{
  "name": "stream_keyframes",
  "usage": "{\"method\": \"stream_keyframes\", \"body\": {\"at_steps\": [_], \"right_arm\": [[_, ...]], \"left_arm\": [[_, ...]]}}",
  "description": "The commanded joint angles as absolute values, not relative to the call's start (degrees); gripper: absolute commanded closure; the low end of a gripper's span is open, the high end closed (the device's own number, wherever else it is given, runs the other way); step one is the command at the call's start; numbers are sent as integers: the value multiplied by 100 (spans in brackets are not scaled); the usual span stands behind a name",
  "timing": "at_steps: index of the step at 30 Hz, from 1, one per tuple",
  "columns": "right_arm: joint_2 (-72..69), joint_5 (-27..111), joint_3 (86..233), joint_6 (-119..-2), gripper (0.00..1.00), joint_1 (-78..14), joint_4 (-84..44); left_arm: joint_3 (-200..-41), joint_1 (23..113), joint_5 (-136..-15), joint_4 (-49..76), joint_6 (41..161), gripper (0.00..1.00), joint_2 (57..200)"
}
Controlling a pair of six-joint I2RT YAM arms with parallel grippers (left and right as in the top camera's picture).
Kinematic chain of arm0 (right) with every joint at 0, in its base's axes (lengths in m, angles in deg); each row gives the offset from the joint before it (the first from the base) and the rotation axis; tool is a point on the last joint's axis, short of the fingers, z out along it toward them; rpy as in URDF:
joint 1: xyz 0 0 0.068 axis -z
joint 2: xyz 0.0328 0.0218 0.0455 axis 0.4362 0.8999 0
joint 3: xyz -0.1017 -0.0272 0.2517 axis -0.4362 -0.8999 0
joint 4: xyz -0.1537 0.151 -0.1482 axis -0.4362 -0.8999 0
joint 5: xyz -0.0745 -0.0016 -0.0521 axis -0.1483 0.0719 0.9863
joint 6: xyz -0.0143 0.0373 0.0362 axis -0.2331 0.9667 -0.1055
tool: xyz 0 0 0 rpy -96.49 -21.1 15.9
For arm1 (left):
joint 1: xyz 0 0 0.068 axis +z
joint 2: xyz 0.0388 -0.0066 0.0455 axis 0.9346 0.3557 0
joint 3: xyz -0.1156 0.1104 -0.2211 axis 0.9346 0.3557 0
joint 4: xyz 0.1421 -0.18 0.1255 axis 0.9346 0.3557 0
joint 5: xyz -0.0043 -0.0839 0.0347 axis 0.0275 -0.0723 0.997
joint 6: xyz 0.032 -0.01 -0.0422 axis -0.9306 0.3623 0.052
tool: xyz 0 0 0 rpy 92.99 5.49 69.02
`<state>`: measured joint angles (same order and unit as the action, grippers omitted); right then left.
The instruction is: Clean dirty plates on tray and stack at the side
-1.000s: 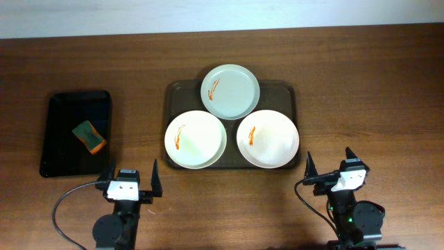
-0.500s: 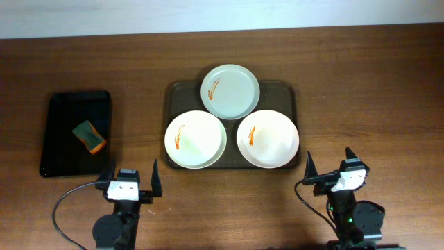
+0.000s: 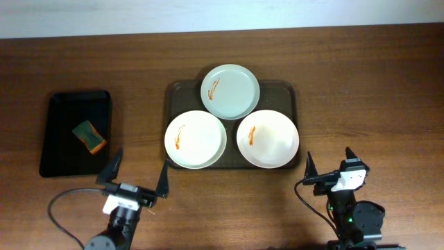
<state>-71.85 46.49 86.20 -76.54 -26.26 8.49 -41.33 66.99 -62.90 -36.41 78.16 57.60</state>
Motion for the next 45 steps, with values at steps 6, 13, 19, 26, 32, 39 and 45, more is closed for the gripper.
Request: {"method": "stream_keyframes", "body": {"at_steps": [6,13,19,26,32,39,45], "right_arm": [[-7207,4701,8568,-7674,2,-2583,845],[-7207,4701,8568,-7674,2,-2583,845],[-7207,4701,8568,-7674,2,-2583,845],[-7207,4701,8568,-7674,2,-2583,845],[-7207,4701,8568,-7674,1,-2583,845],[-7207,4701,8568,-7674,2,-2583,845],[-7207,4701,8568,-7674,2,-2583,845]], "left_arm": [[-7757,6720,-3149,-308,7379,1,8582],[-10321,7269,-3457,1333,8728,1,12037],[-11685,9256,-5370,2442,9084,1,13926],[-11685,9276,-5101,2061,9438,1,16437],[-11685,9276,-4519,2028,9903,16,17080],[-11665,9269,-4532,2114,10030,43,17130],[-11606,9269,-4543,2160,10133,44,17130]]}}
